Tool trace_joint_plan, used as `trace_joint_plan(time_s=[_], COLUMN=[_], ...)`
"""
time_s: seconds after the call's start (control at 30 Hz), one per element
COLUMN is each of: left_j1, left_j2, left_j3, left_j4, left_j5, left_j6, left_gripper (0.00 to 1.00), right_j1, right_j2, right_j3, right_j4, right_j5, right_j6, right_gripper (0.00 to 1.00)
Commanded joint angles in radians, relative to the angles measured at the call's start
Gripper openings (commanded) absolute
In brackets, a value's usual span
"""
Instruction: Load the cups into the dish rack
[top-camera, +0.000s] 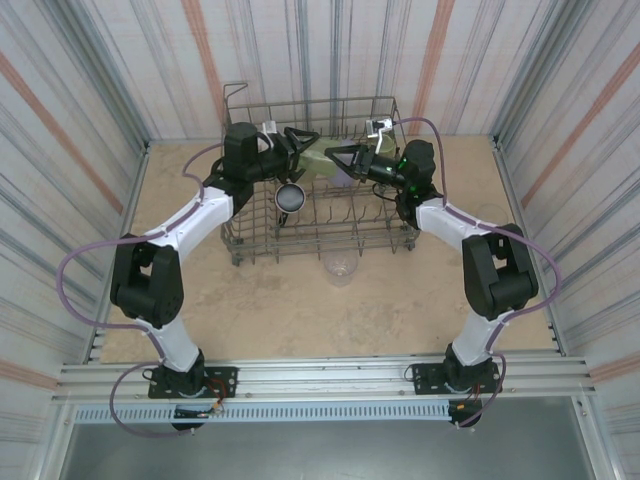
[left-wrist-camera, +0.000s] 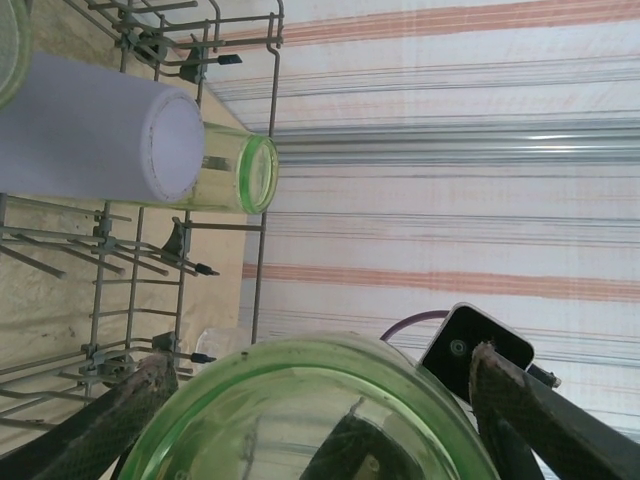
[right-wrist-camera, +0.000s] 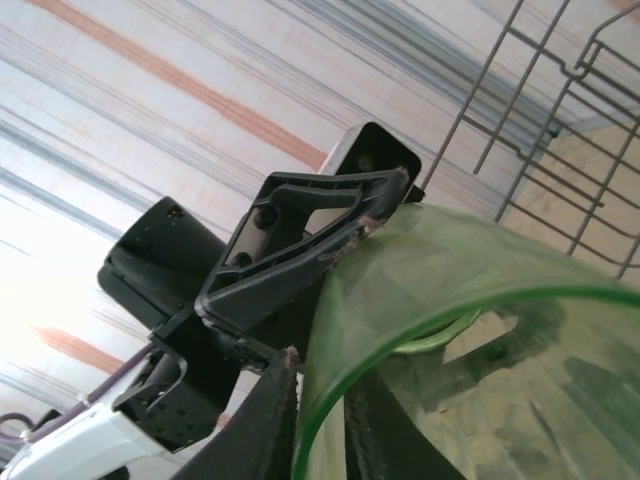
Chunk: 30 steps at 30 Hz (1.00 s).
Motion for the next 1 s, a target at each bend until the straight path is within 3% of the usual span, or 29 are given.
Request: trace_joint_plan(time_s=[0.0, 0.1, 0.27, 0.37, 0.7, 0.97], left_j1=[-0.014, -0.013, -0.014, -0.014, -0.02, -0.06], left_j2=[-0.018, -0.003, 0.019, 0.033, 0.094, 0.131], left_j3=[0.004, 0.024, 0.085, 0.129, 0.313, 0.45], left_j4=[0.021, 0.017, -0.05, -0.104, -0.373, -0.579], left_j5=[0.028, 0.035, 0.037, 0.032, -0.048, -0.215], left_j6=[0.032, 0.047, 0.119, 0.171, 0.439, 0.699], left_gripper=[0.0, 0.0, 0.0, 0.0, 0.0, 0.0], right_j1=[0.01, 0.009, 0.003, -0.006, -0.07, -0.113], right_j2=[-0.058, -0.087, -0.135, -0.161, -0.299, -0.394], right_j3=[-0.004, 0.004, 0.012, 0.013, -0.031, -0.048], right_j4=[-0.085, -0.171, -0.33, -0.443, -0.74, -0.909], right_j5=[0.018, 0.018, 0.033, 0.059, 0.143, 0.201], right_j6=[-0.106, -0.161, -0.25, -0.275, -0.403, -0.501], right_gripper=[0.33, 0.58, 0.77, 1.0, 0.99, 0.99])
